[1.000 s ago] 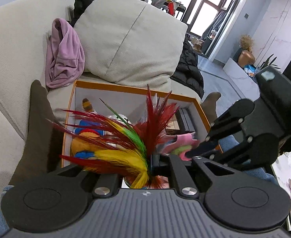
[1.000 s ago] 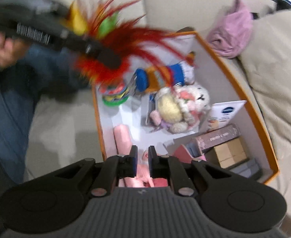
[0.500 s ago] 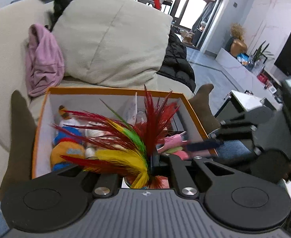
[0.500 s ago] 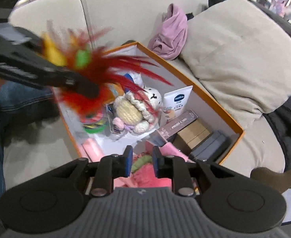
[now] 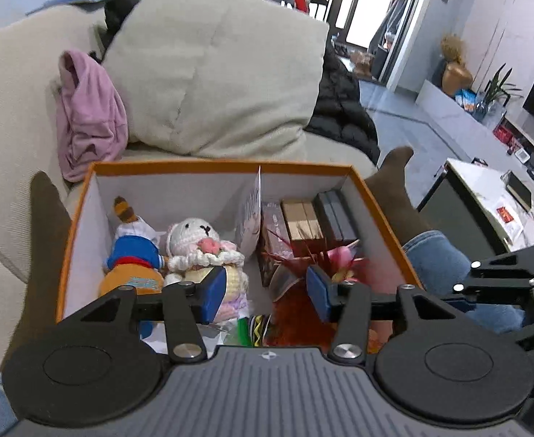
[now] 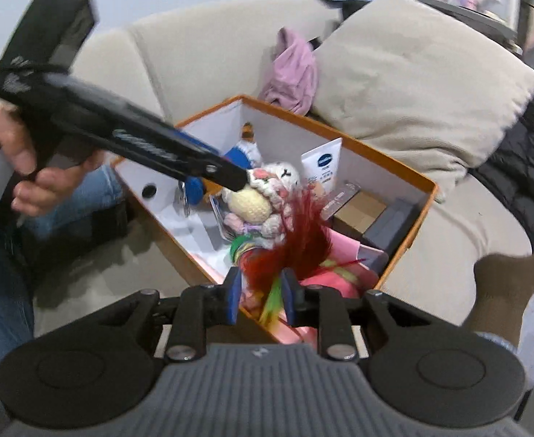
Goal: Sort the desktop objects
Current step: 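Lower the feather toy and selfie stick into the box and open both tools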
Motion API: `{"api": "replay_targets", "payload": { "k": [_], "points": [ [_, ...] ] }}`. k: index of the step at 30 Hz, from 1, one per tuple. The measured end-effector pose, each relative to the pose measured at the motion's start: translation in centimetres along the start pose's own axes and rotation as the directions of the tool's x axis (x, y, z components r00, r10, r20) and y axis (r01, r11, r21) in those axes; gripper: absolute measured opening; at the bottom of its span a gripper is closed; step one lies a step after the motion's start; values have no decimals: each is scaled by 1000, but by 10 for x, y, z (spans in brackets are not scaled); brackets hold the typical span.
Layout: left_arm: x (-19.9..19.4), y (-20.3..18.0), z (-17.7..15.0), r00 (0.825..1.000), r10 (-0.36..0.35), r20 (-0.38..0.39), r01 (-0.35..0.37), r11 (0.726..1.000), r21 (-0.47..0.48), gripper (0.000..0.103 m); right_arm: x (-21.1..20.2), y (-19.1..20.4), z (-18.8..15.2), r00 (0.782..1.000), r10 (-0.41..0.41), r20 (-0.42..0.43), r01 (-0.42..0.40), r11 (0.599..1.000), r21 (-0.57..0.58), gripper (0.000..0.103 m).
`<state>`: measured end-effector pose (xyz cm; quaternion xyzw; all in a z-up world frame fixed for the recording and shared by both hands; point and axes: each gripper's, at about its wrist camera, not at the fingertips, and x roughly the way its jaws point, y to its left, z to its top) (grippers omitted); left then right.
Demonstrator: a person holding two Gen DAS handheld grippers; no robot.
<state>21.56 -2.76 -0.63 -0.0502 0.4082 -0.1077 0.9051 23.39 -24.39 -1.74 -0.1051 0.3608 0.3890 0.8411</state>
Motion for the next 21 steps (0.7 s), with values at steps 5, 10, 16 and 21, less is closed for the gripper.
{"api": "replay_targets", "payload": {
  "k": [5,10,16,21],
  "points": [
    [-32,-3,-6,999,-7,37,9,999,-51,57,-4,2,-9,998,-33,55,26,993,117,30],
    [-66,-5,-23,996,29,86,-21,995,-98,58,7,-11,-7,997,12,70,-32,956,293,37],
    [-82,3,-50,994,61,90,-43,982,-184,58,65,-21,13,998,-55,-32,62,954,294,49],
    [-84,12,-68,996,52,73,-34,971,-236,58,97,-16,21,993,-75,-86,95,962,256,1]
  ]
}}
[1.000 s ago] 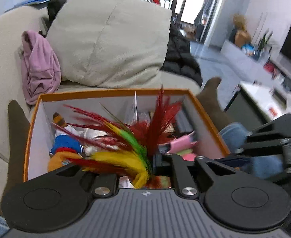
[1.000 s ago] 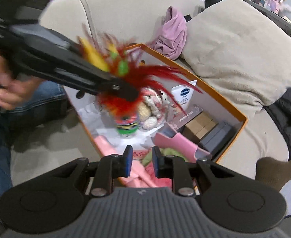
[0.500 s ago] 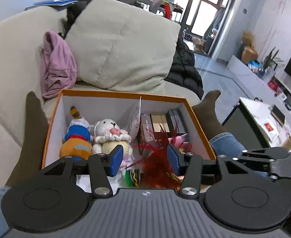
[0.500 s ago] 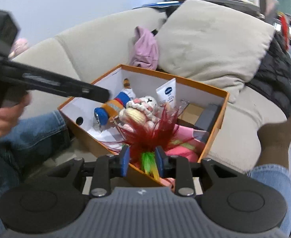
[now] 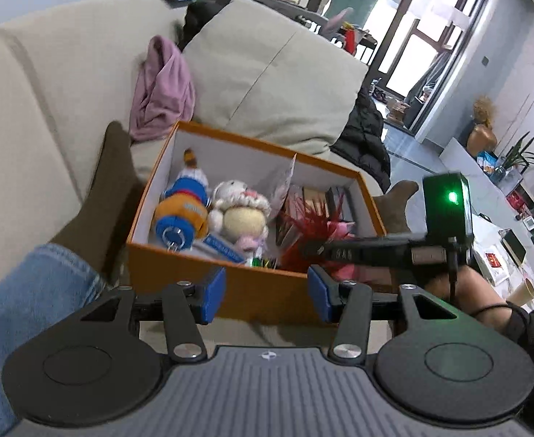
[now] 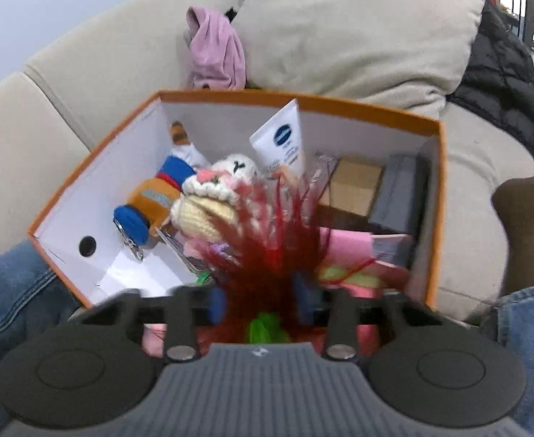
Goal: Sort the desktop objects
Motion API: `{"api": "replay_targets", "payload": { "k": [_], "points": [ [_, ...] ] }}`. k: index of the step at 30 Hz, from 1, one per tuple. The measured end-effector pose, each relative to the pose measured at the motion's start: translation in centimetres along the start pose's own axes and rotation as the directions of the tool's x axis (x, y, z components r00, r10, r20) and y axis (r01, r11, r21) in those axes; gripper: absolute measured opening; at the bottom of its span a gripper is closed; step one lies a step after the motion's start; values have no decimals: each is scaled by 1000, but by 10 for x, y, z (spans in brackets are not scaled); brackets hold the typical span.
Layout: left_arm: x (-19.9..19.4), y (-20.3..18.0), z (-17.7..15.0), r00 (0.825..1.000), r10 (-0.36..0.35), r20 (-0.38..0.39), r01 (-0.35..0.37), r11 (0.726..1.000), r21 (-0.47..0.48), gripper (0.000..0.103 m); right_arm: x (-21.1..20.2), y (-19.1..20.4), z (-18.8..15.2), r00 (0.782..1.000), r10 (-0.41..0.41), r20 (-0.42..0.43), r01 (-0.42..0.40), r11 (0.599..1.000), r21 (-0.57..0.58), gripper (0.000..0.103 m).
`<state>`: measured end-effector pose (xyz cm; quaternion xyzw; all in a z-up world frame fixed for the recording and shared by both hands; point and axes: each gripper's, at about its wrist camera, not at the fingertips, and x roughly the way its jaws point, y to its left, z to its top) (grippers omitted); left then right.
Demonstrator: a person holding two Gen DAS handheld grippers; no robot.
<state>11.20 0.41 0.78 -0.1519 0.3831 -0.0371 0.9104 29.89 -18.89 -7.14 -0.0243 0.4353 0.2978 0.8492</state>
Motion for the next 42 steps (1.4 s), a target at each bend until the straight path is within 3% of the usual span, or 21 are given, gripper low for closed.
{"api": "replay_targets", "payload": {
  "k": [7,11,13,14,16,18,21,24,29,33,37,42],
  "points": [
    [-1,16,-2,1000,8,18,-7,998,-61,58,-16,17,24,993,-5,116,10,999,-46,0],
    [2,19,-3,1000,5,12,-4,998,-68,58,-10,25,32,995,-8,102,16,997,-78,0],
    [2,18,-5,1000,-1,9,2,998,-66,58,-6,27,31,995,-12,95,21,995,-96,9],
    [1,17,-5,1000,-3,10,4,998,-62,58,-8,28,30,995,-4,101,14,995,-99,22],
    [0,14,-7,1000,-1,17,2,999,-50,58,-18,28,26,991,25,133,-13,996,-91,39],
    [-1,12,-8,1000,4,26,-3,999,-42,58,-30,28,21,986,43,159,-31,997,-78,37],
    [-2,8,-8,999,-1,40,3,999,-36,58,-51,29,9,976,47,212,-37,998,-48,37],
    [-3,4,-10,999,-12,52,14,999,-36,58,-74,33,-7,962,2,274,6,1000,-30,38],
    [-10,-7,-11,995,-14,96,16,1000,-14,58,-108,40,-37,924,-65,378,69,998,3,50],
    [-11,-16,-10,992,-8,127,9,1000,-2,58,-127,40,-58,895,-96,436,71,995,73,57],
    [-7,-25,-10,989,14,145,-18,999,30,58,-131,38,-68,889,-129,439,66,986,156,58],
    [3,-31,-9,983,63,171,-75,995,63,58,-120,42,-72,880,-180,439,121,980,159,60]
  ]
}}
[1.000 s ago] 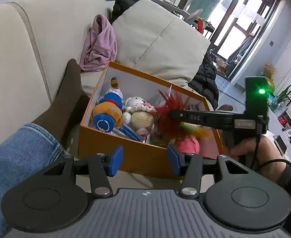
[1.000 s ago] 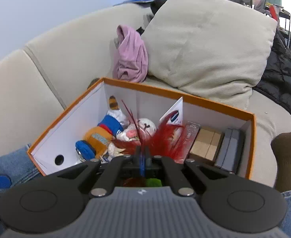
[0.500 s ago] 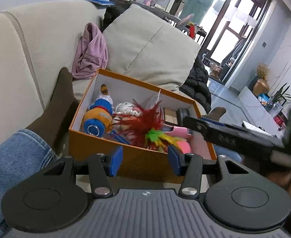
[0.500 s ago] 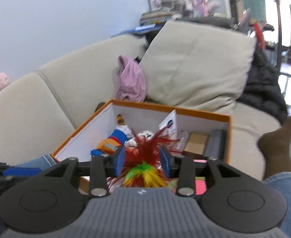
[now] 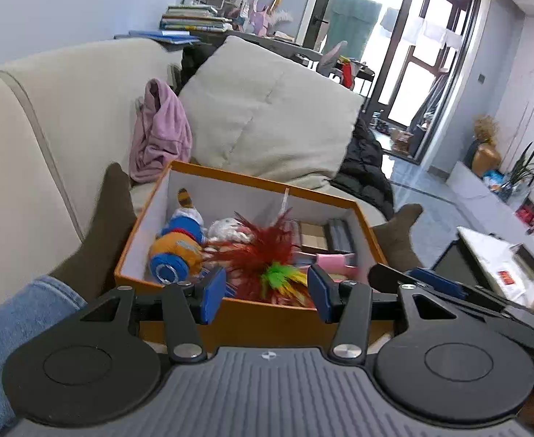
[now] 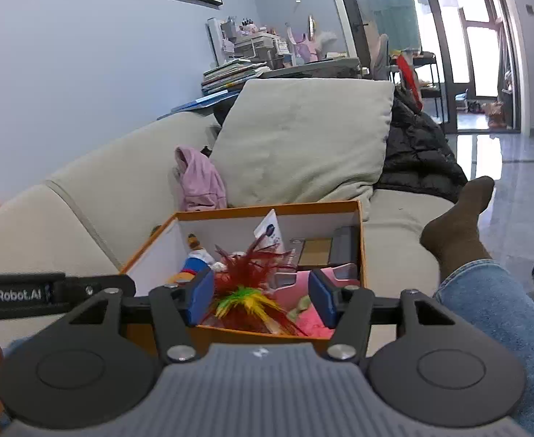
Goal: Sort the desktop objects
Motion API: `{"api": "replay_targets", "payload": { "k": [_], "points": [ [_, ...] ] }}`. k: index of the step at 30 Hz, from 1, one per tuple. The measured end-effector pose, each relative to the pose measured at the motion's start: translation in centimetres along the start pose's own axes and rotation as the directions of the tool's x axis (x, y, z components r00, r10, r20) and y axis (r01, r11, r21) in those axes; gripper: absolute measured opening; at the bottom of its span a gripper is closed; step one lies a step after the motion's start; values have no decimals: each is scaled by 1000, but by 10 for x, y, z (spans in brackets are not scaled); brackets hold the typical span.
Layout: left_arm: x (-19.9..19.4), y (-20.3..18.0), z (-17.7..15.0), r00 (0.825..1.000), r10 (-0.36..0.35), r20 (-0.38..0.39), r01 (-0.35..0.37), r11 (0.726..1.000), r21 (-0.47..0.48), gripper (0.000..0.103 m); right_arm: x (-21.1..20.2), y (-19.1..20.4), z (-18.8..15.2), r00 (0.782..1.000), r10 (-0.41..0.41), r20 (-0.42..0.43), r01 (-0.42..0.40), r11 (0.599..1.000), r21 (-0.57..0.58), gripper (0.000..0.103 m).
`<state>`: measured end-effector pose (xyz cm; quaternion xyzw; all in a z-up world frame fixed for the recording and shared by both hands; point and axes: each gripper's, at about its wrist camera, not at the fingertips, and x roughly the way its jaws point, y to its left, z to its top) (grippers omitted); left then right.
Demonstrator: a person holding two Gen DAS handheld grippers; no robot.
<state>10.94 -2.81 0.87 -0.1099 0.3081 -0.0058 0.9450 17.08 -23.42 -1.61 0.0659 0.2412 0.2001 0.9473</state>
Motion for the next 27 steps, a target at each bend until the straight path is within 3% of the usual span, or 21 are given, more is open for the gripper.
{"api": "replay_targets", "payload": {
  "k": [4,12,14,20,27],
  "points": [
    [15,-1,-3,998,55,8,-55,998,21,59,8,5,-9,1000,-27,8,27,998,-51,64],
    [47,4,-13,997,71,-43,-69,997,43,64,30,-1,-21,998,-55,-30,53,997,-57,64],
    [52,5,-15,996,80,-31,-78,995,60,70,36,-2,-24,997,-61,-39,59,996,-62,64],
    [67,4,-21,993,120,-19,-117,986,121,72,51,-5,-32,995,-69,-72,65,996,-58,64],
    [78,1,-26,987,159,-4,-156,971,184,73,55,-5,-39,996,-79,-38,76,994,-77,64]
  ]
}}
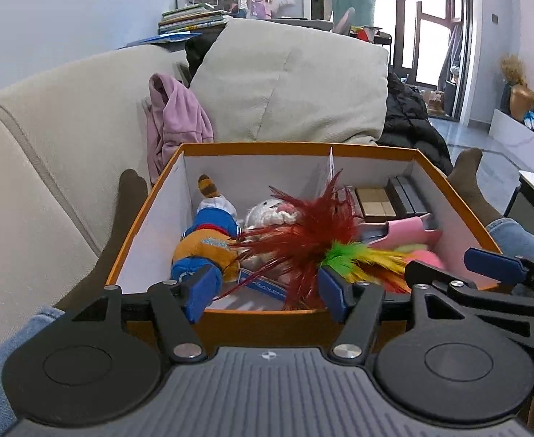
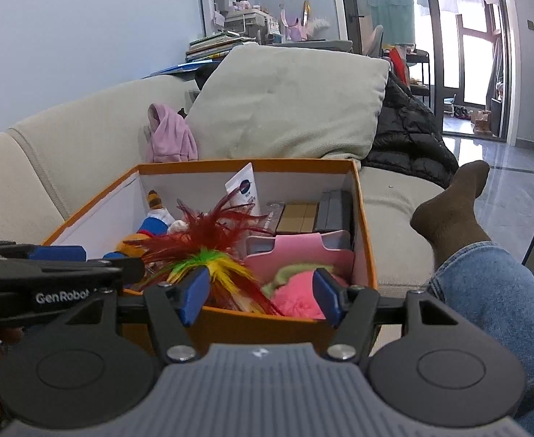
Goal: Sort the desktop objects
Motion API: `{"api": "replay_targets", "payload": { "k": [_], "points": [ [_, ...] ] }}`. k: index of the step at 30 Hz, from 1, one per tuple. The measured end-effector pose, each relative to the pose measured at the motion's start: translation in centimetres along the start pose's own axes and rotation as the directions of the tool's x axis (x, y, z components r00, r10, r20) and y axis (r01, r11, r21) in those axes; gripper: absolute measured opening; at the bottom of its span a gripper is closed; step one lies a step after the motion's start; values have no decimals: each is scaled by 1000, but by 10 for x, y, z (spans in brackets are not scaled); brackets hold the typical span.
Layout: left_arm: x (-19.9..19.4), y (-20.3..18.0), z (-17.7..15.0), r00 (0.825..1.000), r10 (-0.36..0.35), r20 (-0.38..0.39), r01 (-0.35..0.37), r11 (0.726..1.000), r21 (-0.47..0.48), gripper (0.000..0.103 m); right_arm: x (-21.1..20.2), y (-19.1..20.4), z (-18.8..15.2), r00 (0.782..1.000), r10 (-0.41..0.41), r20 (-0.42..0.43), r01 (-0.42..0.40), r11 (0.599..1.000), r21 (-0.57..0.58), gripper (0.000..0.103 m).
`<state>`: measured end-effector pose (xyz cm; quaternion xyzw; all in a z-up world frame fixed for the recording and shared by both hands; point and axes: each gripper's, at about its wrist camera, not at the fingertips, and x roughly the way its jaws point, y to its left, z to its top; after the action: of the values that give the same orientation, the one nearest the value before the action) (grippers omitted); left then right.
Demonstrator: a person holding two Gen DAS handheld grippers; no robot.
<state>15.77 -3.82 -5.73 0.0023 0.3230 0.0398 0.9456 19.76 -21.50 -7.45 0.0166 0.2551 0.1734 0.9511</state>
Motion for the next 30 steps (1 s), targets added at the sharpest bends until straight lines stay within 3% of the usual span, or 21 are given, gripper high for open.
{"api": "replay_targets", "payload": {
  "k": [30],
  "points": [
    [6,2,0,1000,21,8,-21,1000,-14,74,0,1,-7,999,-6,43,7,1000,-14,65]
  ]
}}
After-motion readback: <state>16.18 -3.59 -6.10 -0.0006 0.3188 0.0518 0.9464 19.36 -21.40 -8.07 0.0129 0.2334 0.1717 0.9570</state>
